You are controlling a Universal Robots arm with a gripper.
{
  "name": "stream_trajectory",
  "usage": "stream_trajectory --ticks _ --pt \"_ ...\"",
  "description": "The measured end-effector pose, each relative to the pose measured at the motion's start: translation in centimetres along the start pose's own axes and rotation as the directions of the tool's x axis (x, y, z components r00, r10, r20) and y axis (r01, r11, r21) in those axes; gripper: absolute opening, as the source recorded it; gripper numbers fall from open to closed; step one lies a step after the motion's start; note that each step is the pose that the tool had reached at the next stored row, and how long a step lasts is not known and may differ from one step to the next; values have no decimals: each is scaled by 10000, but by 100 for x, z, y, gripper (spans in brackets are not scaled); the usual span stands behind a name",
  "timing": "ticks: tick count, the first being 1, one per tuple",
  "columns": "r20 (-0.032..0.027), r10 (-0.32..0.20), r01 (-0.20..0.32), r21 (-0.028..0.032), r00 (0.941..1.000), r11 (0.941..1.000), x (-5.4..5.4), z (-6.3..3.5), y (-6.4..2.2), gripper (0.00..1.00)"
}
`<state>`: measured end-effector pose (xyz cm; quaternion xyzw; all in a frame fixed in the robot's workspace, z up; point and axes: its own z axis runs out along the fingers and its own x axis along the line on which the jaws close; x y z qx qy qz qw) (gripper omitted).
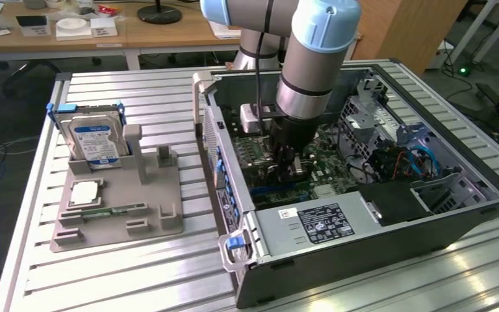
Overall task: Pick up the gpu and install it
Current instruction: 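Insert the gpu into the slot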
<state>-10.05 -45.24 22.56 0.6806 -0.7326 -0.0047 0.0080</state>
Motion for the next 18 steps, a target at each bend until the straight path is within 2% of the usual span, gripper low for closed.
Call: stream_trajectory --ticks 18 --pt "0 0 0 0 10000 10000 0 21 0 28"
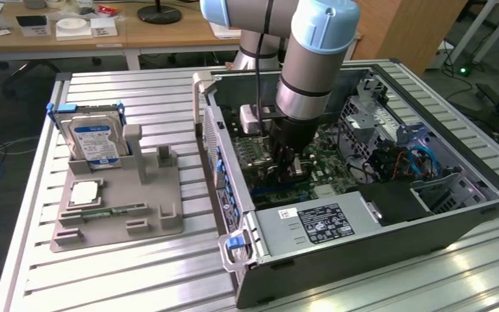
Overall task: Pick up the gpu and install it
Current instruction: 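Insert the gpu into the slot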
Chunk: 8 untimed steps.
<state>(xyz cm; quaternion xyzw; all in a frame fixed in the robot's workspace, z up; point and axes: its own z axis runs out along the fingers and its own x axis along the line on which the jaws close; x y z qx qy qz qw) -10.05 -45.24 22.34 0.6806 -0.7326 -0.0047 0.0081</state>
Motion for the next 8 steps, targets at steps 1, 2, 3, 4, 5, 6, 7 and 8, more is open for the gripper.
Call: stream_trajectory --ticks 1,2,3,4,5,6,7,8 --pt "0 0 0 -1 10000 10000 0 0 0 28" --pt "0 0 0 -1 10000 10000 0 0 0 28" --pt "0 0 0 0 10000 10000 0 0 0 28" --pt "0 0 0 2 10000 10000 0 2 4 28" --pt "-1 -1 1 3 10000 10000 0 3 6 28" --pt "-1 -3 3 0 10000 10000 1 3 6 28" --pt "-1 -3 3 -1 10000 10000 1 3 6 28" --pt "-2 0 0 -1 10000 10000 1 5 8 28"
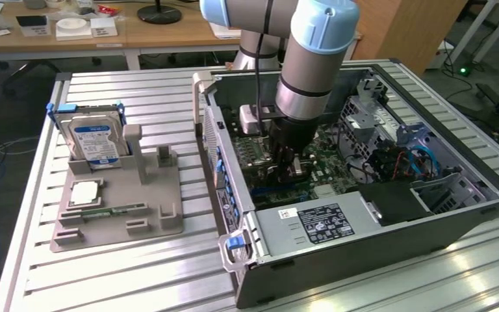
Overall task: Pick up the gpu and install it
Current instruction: 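Insert the gpu into the slot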
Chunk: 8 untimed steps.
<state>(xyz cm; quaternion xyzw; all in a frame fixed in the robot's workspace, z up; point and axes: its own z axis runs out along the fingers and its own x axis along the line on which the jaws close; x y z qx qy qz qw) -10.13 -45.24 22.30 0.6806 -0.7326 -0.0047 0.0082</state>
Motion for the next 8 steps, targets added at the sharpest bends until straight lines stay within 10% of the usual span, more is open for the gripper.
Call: stream_trajectory --ticks 8 --pt "3 1 -1 2 10000 10000 -1 -45 1 28"
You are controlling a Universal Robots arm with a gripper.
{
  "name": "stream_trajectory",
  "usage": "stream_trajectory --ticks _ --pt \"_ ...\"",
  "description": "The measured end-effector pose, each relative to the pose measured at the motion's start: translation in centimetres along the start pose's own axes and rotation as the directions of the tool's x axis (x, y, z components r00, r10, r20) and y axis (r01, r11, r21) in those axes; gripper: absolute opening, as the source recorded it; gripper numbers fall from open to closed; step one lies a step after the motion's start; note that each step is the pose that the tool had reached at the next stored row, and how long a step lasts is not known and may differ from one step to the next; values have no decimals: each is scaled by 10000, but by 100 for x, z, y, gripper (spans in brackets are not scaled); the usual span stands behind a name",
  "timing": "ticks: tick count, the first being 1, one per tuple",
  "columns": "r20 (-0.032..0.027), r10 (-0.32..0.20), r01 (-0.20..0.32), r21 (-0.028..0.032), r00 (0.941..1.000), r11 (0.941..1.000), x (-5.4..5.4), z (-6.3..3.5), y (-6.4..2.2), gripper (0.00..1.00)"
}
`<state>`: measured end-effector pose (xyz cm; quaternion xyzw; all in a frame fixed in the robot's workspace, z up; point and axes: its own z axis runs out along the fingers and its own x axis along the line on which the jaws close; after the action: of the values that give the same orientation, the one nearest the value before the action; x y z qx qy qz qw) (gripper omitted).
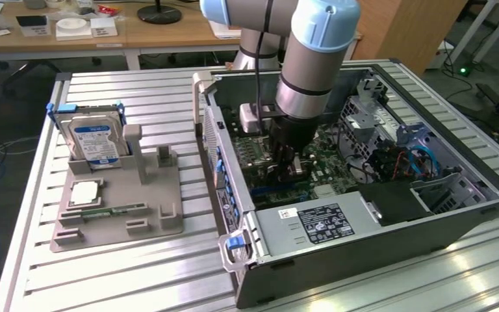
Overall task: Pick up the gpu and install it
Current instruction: 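Insert the gpu into the slot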
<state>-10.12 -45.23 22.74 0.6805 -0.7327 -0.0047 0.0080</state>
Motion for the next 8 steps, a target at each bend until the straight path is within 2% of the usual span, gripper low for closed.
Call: stream_trajectory --ticks 8 --pt "-6 1 -1 -8 10000 10000 0 -6 -24 28"
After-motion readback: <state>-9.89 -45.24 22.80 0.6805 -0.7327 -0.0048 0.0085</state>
